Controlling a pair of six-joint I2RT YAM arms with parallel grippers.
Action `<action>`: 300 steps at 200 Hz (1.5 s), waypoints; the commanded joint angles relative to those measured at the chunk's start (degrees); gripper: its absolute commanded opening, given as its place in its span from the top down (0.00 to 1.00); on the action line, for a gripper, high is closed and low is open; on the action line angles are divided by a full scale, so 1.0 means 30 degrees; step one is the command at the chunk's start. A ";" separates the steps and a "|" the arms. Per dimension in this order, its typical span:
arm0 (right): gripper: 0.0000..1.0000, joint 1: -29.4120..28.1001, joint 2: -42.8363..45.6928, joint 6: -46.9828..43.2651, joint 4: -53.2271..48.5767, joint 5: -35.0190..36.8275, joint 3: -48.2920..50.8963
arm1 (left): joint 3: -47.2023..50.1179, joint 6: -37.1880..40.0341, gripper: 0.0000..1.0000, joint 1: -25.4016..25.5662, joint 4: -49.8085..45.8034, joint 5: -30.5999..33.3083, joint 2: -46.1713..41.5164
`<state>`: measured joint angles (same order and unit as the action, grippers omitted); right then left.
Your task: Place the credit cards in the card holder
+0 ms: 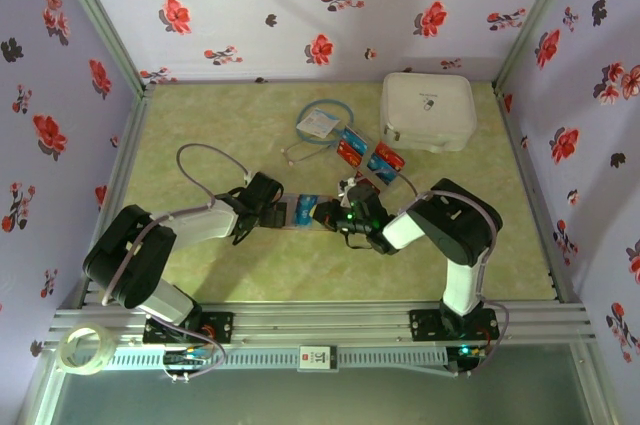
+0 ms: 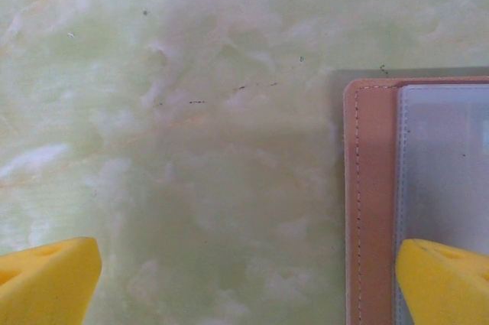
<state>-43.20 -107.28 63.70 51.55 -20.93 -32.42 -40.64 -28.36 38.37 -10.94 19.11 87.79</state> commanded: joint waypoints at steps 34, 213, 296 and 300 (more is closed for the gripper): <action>1.00 -0.0181 -0.0536 0.0228 -0.0192 -0.0362 0.0423 | 0.0275 -0.0007 0.00 0.0157 -0.0602 0.0545 -0.0080; 1.00 -0.0131 -0.1273 -0.0572 -0.2376 -0.1642 -0.0980 | 0.0298 -0.0046 0.00 0.0137 -0.0572 0.0559 -0.0131; 0.83 -0.0149 -0.1117 -0.1561 -0.4863 -0.1944 -0.2142 | -0.0029 -0.0213 0.00 0.0144 -0.0857 0.0340 -0.0389; 0.80 -0.0152 -0.0932 -0.1756 -0.5233 -0.1843 -0.2216 | -0.0115 -0.0215 0.00 0.0145 -0.0982 0.0338 -0.0468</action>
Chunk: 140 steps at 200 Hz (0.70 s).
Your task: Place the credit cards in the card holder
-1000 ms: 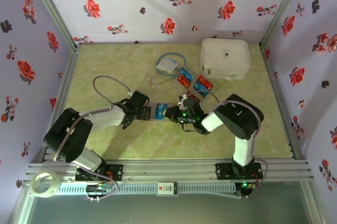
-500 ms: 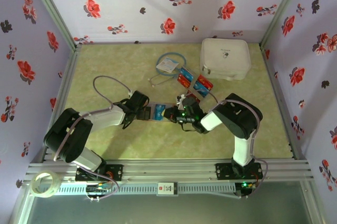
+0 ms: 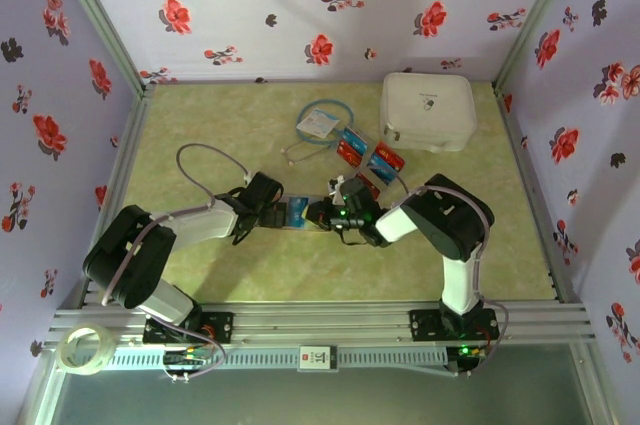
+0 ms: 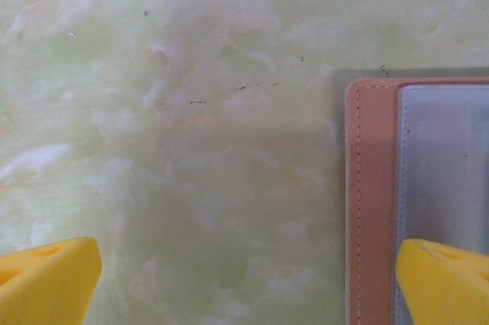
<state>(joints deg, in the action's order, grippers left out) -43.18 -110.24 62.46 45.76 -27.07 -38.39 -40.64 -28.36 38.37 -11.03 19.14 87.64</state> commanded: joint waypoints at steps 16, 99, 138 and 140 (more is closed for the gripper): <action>0.72 -0.0155 0.0665 -0.1981 -0.4734 0.0552 -0.0523 | -0.0367 -0.0329 0.00 0.0023 -0.1376 0.0381 -0.0848; 0.57 -0.0166 0.2811 -0.5058 -1.1560 0.1905 -0.3467 | -0.0517 0.0016 0.00 -0.1491 -0.2389 0.0263 -0.2120; 0.66 -0.0168 0.3177 -0.7165 -1.5983 0.3674 -0.5568 | -0.0407 0.0309 0.00 -0.1817 -0.2411 0.0213 -0.1690; 0.68 -0.0168 0.3173 -0.7261 -1.6153 0.3760 -0.5673 | -0.0378 0.0341 0.00 -0.1829 -0.2394 0.0213 -0.1677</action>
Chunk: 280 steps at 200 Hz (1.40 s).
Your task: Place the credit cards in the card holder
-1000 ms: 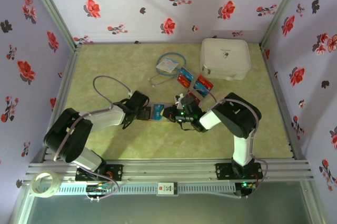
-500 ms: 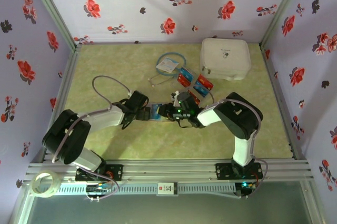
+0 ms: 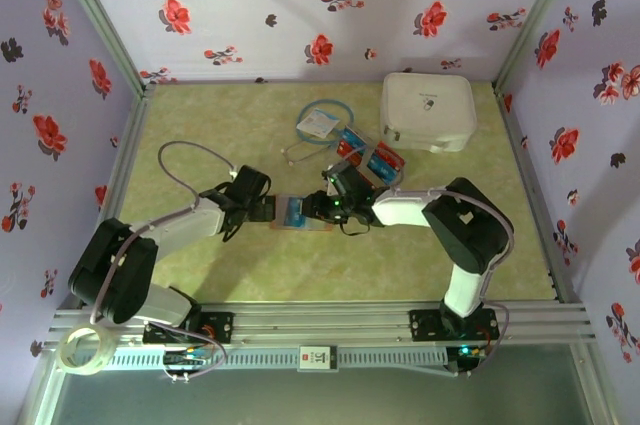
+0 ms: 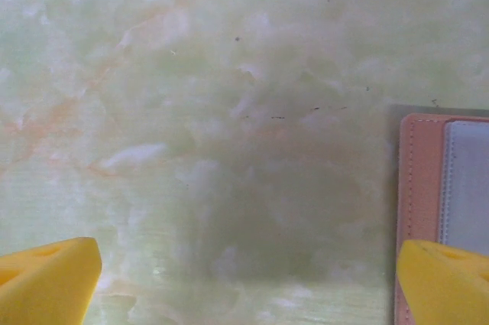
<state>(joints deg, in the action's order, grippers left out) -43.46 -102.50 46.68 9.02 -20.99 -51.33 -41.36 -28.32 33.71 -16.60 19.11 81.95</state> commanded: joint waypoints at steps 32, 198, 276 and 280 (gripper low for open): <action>0.87 -0.0247 0.0113 -0.3229 -0.5991 0.2700 -0.2895 | -0.0216 0.0556 0.00 -0.0449 -0.0477 0.0244 0.0736; 1.00 -0.1055 -0.2565 -0.3839 -0.7296 0.2950 -0.5444 | -0.0948 0.1030 0.00 -0.0602 -0.0249 -0.0093 0.2417; 1.00 -0.1239 -0.3277 -0.3724 -0.7320 0.2688 -0.6252 | -0.0788 0.0990 0.00 -0.0603 -0.0017 -0.0349 0.2698; 1.00 -0.1241 -0.3297 -0.3741 -0.7311 0.2665 -0.6308 | -0.0773 0.0975 0.00 -0.0592 0.0001 -0.0388 0.2716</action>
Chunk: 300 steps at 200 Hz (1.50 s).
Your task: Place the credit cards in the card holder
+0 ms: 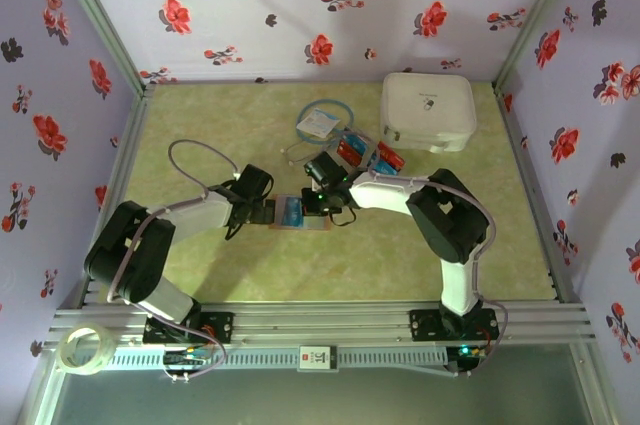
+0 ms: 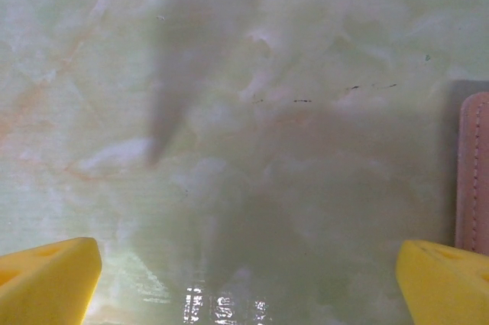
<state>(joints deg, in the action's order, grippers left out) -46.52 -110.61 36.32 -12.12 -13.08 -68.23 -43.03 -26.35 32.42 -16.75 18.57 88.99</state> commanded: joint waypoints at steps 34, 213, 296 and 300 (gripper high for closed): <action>1.00 -0.0343 -0.0969 -0.0265 -0.0310 -0.0070 -0.1087 | -0.0048 0.0231 0.00 -0.0173 0.0228 -0.0300 0.0398; 0.99 -0.0527 -0.0152 -0.0778 -0.1363 0.0147 -0.2266 | 0.0601 -0.0298 0.00 -0.0100 0.0291 -0.0460 -0.0578; 0.89 0.1333 0.2392 -0.2141 -0.2423 0.0983 -0.0184 | 0.0135 -0.0206 0.00 -0.0408 -0.1109 -0.0791 -0.3290; 0.90 0.1425 0.2436 -0.2186 -0.2408 0.0910 -0.0076 | 0.0062 -0.0211 0.00 -0.0393 -0.1149 -0.0912 -0.3345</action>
<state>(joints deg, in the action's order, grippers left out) -43.97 -104.64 31.81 -17.02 -11.16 -71.09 -41.85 -26.61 31.73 -17.37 17.63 80.73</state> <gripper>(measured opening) 0.119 0.996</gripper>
